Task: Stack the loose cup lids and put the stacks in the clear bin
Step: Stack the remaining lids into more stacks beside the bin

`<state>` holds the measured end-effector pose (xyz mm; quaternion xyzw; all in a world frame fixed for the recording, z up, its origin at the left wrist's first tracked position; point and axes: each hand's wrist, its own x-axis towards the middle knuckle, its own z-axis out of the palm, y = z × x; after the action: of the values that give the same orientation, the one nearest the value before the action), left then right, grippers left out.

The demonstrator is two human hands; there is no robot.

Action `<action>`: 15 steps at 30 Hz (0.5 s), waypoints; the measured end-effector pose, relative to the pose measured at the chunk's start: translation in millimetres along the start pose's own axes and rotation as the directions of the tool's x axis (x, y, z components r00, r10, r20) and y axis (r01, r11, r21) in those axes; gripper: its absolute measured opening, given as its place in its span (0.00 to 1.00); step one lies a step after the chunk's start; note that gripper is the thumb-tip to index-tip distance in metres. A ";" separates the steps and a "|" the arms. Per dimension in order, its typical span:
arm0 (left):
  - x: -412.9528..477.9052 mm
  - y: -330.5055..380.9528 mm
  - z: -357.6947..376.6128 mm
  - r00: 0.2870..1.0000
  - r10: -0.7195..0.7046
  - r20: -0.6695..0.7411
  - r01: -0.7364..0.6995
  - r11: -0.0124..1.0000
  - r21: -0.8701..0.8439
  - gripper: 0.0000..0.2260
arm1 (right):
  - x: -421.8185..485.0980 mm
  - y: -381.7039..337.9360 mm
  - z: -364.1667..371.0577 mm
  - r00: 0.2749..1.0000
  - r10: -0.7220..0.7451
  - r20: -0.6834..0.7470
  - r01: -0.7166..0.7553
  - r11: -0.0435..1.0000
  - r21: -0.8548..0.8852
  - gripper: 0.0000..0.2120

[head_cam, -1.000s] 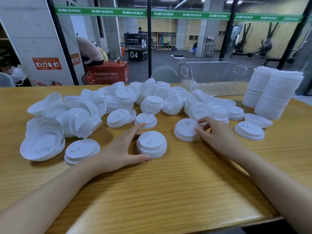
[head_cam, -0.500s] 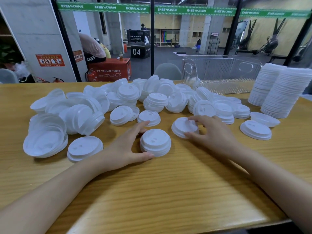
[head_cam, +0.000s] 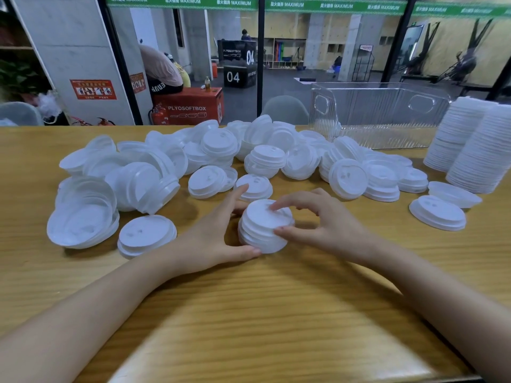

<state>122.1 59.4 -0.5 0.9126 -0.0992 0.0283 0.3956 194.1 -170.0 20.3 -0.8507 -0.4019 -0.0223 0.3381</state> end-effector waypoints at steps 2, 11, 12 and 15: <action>0.5 -0.5 0.5 1.000 0.004 0.002 -0.004 1.000 0.006 0.47 | 0.3 -0.2 2.1 1.000 -0.006 -0.004 0.006 1.000 -0.014 0.17; 1.4 -2.1 0.9 1.000 0.005 -0.005 -0.005 1.000 0.021 0.47 | 1.8 -2.2 6.7 1.000 0.016 0.016 -0.015 0.998 -0.067 0.27; 1.4 -2.0 0.9 1.000 0.005 -0.005 -0.004 1.000 0.027 0.47 | 1.8 -2.7 7.1 1.000 0.015 0.014 -0.014 0.997 -0.078 0.27; 1.1 -1.2 1.0 1.000 0.004 -0.008 -0.003 0.999 0.044 0.46 | 1.9 -3.9 7.7 1.000 0.012 0.016 -0.009 0.992 -0.128 0.27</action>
<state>123.4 59.3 -1.9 0.9209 -0.0985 0.0348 0.3756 190.9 -162.4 17.1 -0.8729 -0.3980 -0.0390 0.2793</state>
